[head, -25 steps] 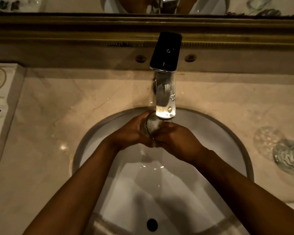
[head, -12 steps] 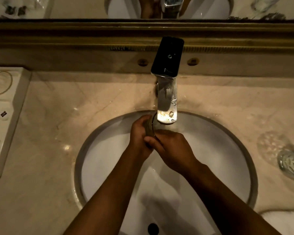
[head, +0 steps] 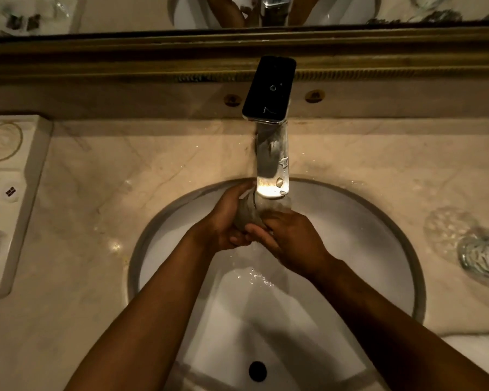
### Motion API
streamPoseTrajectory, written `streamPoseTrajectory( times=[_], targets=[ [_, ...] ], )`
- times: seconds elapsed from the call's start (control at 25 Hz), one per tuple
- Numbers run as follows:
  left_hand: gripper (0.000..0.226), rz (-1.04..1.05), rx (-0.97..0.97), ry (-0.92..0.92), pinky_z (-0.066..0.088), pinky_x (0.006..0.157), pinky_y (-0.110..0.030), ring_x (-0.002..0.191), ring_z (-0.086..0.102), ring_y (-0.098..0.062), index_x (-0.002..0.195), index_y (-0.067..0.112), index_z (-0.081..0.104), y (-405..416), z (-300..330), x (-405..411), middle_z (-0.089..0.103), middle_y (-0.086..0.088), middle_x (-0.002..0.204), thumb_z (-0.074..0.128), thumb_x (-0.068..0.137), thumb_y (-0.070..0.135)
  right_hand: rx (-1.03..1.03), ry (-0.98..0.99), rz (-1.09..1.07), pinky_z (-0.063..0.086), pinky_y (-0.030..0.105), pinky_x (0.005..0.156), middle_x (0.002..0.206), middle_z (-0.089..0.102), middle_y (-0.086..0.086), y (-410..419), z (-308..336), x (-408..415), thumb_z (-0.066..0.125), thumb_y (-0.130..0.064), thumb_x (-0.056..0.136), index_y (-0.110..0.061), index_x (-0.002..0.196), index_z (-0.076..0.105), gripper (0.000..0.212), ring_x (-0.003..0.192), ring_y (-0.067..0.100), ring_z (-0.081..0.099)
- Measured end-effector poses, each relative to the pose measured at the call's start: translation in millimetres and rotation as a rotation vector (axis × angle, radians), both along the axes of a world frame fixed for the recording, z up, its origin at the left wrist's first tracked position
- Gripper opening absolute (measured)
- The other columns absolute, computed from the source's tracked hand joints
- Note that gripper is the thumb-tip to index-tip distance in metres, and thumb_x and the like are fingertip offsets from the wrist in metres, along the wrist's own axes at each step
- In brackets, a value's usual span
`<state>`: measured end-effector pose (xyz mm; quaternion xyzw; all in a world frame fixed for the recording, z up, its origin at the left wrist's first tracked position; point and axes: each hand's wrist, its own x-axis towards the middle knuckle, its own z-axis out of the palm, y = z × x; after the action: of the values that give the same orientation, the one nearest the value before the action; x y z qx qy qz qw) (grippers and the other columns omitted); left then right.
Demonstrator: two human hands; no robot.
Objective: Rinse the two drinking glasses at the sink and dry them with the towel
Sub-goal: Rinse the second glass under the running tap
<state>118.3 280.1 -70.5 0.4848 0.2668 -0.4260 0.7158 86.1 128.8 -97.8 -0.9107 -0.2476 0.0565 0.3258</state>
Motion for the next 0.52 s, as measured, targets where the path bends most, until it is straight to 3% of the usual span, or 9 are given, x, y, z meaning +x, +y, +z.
streamPoseTrajectory(
  times=[0.16, 0.24, 0.36, 0.52],
  targets=[
    [0.061, 0.234, 0.116, -0.175, 0.034, 0.041, -0.021, 0.045, 0.05, -0.018, 0.065, 0.021, 0.072, -9.3, -8.1, -14.4, 0.058, -0.003, 0.053, 0.033, 0.105, 0.046, 0.148, 0.192, -0.226, 0.056, 0.037, 0.074, 0.083, 0.073, -0.003, 16.1, 8.9, -8.8, 0.039, -0.053, 0.099, -0.02, 0.095, 0.069, 0.044, 0.076, 0.016, 0.069],
    [0.051, 0.315, 0.22, -0.228, 0.041, 0.05, -0.026, 0.059, 0.062, -0.023, 0.078, 0.025, 0.076, -10.2, -16.5, -21.7, 0.069, -0.008, 0.068, 0.037, 0.104, 0.045, 0.237, 0.264, -0.322, 0.058, 0.037, 0.076, 0.089, 0.075, 0.001, 24.5, 7.8, -13.5, 0.049, -0.039, 0.101, -0.017, 0.108, 0.066, 0.029, 0.08, 0.018, 0.071],
    [0.033, 0.41, 0.343, -0.305, 0.051, 0.056, -0.029, 0.08, 0.074, -0.023, 0.103, 0.023, 0.074, -14.0, -24.8, -27.7, 0.077, -0.008, 0.091, 0.046, 0.103, 0.04, 0.431, 0.395, -0.48, 0.06, 0.043, 0.082, 0.106, 0.075, 0.003, 39.0, 5.1, -16.4, 0.053, -0.035, 0.101, -0.013, 0.123, 0.063, 0.034, 0.093, 0.019, 0.073],
    [0.028, 0.478, 0.378, -0.396, 0.058, 0.065, -0.035, 0.091, 0.075, -0.029, 0.112, 0.015, 0.072, -13.2, -22.2, -23.9, 0.077, -0.011, 0.102, 0.05, 0.104, 0.03, 0.492, 0.434, -0.509, 0.06, 0.04, 0.08, 0.09, 0.076, -0.004, 36.6, 10.0, -6.8, 0.054, -0.044, 0.099, -0.017, 0.104, 0.073, 0.033, 0.082, 0.011, 0.073]
  ],
)
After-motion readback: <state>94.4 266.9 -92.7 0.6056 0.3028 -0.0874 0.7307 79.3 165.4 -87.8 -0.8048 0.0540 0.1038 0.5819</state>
